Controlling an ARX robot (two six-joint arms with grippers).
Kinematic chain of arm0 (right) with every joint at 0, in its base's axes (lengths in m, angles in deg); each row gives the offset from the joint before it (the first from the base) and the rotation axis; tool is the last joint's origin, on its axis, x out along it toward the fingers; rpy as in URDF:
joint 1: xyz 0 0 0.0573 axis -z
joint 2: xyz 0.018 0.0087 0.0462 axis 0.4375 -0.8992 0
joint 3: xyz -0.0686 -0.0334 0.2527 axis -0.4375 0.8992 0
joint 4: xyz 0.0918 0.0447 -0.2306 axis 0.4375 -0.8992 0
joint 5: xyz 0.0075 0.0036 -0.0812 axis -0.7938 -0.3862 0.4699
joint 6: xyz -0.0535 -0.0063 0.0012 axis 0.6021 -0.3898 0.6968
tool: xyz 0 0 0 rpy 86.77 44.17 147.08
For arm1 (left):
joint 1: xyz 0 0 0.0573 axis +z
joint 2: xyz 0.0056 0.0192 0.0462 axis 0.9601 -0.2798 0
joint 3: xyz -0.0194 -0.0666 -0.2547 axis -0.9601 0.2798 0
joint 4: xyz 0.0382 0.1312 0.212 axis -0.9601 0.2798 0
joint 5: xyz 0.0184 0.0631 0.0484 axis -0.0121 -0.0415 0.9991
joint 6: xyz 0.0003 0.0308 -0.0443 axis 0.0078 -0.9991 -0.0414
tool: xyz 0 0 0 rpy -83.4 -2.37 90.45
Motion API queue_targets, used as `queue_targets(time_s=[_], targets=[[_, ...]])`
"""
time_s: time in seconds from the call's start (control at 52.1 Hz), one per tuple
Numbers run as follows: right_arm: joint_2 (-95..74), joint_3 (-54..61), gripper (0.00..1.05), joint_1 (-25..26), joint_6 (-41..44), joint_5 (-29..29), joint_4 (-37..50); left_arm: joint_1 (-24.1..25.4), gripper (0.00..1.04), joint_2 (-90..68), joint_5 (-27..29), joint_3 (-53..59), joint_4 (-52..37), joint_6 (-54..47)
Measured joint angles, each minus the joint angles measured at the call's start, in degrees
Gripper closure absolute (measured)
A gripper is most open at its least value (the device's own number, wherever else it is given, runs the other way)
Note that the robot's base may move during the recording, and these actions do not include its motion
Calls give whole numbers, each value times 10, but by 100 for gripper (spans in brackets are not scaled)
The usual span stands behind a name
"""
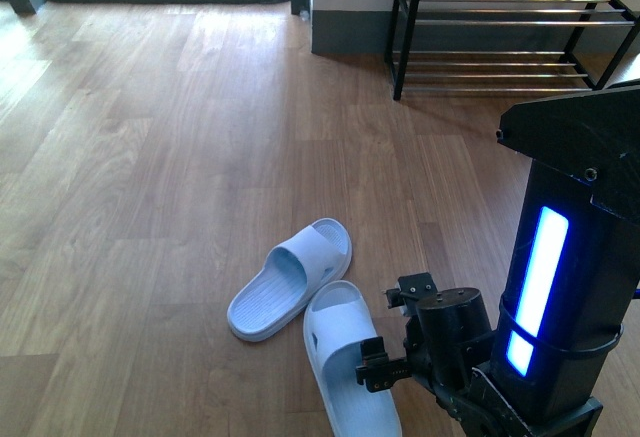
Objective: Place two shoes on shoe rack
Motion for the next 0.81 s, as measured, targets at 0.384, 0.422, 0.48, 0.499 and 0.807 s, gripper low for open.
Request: queue_targets(time_s=[0.384, 0.422, 0.48, 0.499, 0.807], targets=[[-4, 2, 77, 15, -15, 1, 15, 0, 9, 0, 0, 0, 0, 0], [-4, 3, 82, 18, -15, 2, 15, 0, 9, 0, 0, 0, 0, 0], [-4, 7, 94, 29, -17, 0, 14, 0, 9, 0, 0, 0, 0, 0], [-4, 8, 98, 32, -17, 1, 14, 0, 9, 0, 0, 0, 0, 0], [30, 10, 103, 79, -13, 23, -20, 0, 9, 0, 0, 0, 0, 0]])
